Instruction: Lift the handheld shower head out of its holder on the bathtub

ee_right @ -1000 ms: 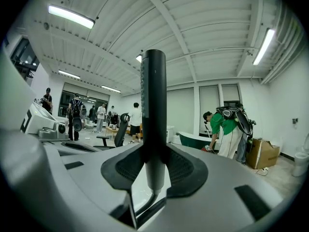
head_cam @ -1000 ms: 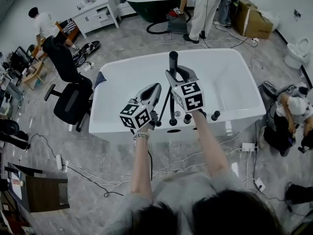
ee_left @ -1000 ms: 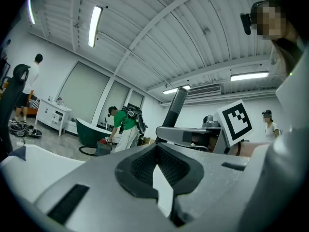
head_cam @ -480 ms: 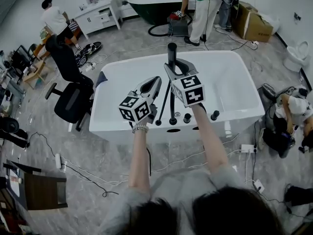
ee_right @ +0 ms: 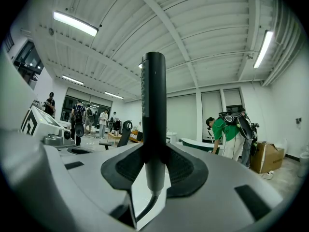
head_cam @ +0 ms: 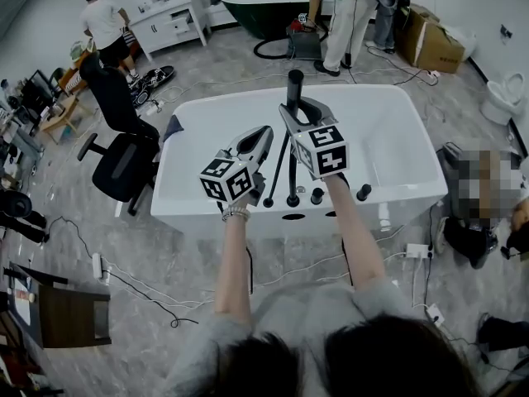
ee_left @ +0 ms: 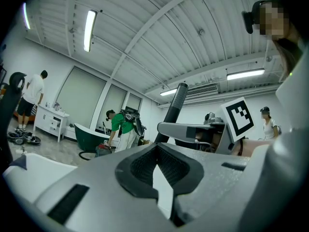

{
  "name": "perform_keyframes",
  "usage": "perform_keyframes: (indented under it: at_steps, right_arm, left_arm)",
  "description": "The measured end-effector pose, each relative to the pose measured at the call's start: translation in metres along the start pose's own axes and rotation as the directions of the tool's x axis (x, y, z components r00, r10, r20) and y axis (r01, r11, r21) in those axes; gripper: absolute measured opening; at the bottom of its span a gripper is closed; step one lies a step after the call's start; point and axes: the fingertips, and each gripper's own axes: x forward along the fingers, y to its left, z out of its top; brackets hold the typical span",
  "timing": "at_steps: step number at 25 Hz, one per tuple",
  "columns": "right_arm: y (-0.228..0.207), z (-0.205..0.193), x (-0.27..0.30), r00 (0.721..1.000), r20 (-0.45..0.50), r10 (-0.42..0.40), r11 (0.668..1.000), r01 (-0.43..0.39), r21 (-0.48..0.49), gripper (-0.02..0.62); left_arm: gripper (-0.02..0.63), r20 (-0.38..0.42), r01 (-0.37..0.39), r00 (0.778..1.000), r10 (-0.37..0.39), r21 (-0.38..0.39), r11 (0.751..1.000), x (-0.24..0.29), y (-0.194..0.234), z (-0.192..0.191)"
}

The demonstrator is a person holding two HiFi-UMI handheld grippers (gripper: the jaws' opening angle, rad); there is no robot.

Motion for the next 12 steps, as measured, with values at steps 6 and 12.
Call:
perform_keyframes:
  at_steps: [6,12]
  right_arm:
    - [0.0036,-0.0033,-0.0001,1.000,-0.001,0.007,1.000,-0.007,-0.001,0.132]
    - [0.0047,-0.0049,-0.0005,1.000,-0.002,0.011,1.000,-0.011,-0.002,0.132]
  left_arm:
    - [0.005,0.001,0.006,1.000,-0.006,-0.003,1.000,-0.0029,0.0001,-0.0022]
    - [0.005,0.000,0.005,1.000,-0.005,0.005,1.000,-0.0041,0.0009,-0.0003]
